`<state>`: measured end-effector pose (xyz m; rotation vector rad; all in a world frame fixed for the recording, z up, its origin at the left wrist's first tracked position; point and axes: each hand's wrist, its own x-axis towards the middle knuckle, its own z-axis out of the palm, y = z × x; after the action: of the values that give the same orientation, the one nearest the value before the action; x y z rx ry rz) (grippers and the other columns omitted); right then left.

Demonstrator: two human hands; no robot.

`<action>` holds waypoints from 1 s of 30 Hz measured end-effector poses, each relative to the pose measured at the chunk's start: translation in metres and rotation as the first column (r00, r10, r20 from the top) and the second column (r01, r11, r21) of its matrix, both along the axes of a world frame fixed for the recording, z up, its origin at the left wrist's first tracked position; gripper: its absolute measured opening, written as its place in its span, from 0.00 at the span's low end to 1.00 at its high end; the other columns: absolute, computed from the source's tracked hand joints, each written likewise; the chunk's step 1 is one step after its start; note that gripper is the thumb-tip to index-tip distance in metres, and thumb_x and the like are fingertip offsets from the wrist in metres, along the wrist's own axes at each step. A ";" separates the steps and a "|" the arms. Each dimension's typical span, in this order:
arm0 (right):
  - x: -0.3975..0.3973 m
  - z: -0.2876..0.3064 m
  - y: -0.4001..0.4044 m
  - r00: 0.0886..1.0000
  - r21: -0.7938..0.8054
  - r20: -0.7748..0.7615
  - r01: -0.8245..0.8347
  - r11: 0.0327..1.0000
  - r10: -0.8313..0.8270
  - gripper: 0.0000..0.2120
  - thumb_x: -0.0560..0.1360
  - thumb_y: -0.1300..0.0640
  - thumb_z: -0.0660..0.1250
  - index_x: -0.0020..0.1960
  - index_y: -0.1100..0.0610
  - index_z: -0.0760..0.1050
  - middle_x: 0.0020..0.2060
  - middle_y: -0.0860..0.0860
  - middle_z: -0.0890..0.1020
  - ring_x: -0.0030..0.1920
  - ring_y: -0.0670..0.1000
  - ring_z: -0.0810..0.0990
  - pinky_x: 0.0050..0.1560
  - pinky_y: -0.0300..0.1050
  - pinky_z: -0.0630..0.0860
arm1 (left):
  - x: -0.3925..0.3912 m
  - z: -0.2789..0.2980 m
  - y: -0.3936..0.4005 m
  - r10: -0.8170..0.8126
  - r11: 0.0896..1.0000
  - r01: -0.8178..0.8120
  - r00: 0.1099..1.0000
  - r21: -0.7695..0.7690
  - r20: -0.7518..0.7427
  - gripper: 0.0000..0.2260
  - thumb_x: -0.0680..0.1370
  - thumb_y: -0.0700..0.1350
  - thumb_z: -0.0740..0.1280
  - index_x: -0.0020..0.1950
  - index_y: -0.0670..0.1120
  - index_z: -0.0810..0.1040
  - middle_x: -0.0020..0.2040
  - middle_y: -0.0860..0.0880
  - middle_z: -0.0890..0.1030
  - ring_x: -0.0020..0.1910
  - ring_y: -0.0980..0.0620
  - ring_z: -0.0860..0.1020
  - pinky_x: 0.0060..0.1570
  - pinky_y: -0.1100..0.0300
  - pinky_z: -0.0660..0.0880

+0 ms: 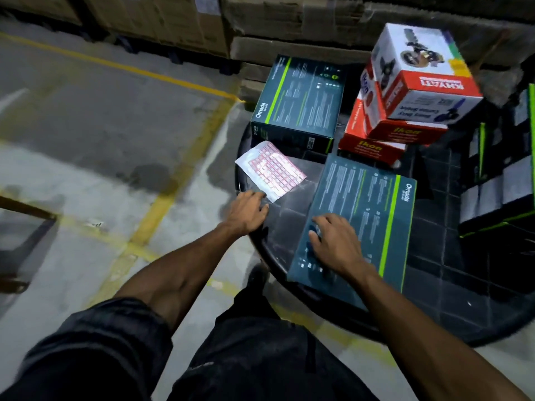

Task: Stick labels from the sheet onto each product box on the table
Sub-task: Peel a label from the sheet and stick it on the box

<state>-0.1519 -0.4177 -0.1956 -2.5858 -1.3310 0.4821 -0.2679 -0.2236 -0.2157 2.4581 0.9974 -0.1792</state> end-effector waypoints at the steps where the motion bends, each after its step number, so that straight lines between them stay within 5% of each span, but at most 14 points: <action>1: 0.003 0.000 0.015 1.000 -0.004 -0.001 -0.001 1.000 0.001 0.16 0.79 0.51 0.61 0.64 0.57 0.74 0.59 0.56 0.77 0.61 0.58 0.72 0.62 0.51 0.68 | 0.006 -0.004 0.015 -0.008 1.000 0.008 1.000 0.016 -0.005 0.17 0.81 0.48 0.60 0.67 0.43 0.72 0.67 0.41 0.73 0.64 0.41 0.70 0.63 0.52 0.67; 12: 0.030 -0.002 0.147 0.989 -0.065 -0.041 0.139 0.988 -0.142 0.19 0.80 0.51 0.60 0.69 0.57 0.72 0.63 0.56 0.75 0.62 0.57 0.72 0.61 0.51 0.69 | 0.062 -0.037 0.114 -0.140 0.974 0.162 0.981 0.161 -0.137 0.24 0.80 0.58 0.56 0.73 0.48 0.65 0.70 0.43 0.68 0.67 0.41 0.68 0.66 0.48 0.62; 16: 0.033 -0.008 0.162 0.981 -0.110 -0.094 0.157 0.981 -0.168 0.20 0.80 0.51 0.59 0.70 0.56 0.70 0.64 0.56 0.74 0.64 0.57 0.70 0.63 0.51 0.67 | 0.058 -0.048 0.113 -0.213 0.958 0.245 0.956 0.147 -0.202 0.28 0.79 0.60 0.57 0.73 0.45 0.64 0.75 0.40 0.63 0.74 0.37 0.59 0.74 0.44 0.51; 24: 0.035 -0.014 0.172 0.950 -0.137 -0.185 0.230 0.964 -0.253 0.19 0.81 0.51 0.60 0.70 0.55 0.69 0.65 0.54 0.73 0.65 0.54 0.71 0.64 0.51 0.68 | 0.038 -0.053 0.119 -0.426 0.895 0.433 0.901 0.107 -0.084 0.25 0.79 0.57 0.61 0.72 0.45 0.65 0.78 0.44 0.58 0.78 0.44 0.50 0.75 0.46 0.41; 30: 0.042 -0.026 0.189 0.903 -0.106 -0.232 0.346 0.932 -0.362 0.16 0.80 0.52 0.62 0.66 0.56 0.73 0.60 0.54 0.75 0.61 0.55 0.74 0.60 0.52 0.72 | 0.042 -0.051 0.126 -0.437 0.892 0.442 0.897 0.092 -0.070 0.29 0.78 0.57 0.61 0.76 0.47 0.60 0.79 0.43 0.55 0.78 0.43 0.51 0.75 0.47 0.43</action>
<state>-0.1104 -0.2284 -0.2213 -2.6259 -0.7528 0.7581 -0.2256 -0.0975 -0.2671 2.7585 0.4585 -0.3409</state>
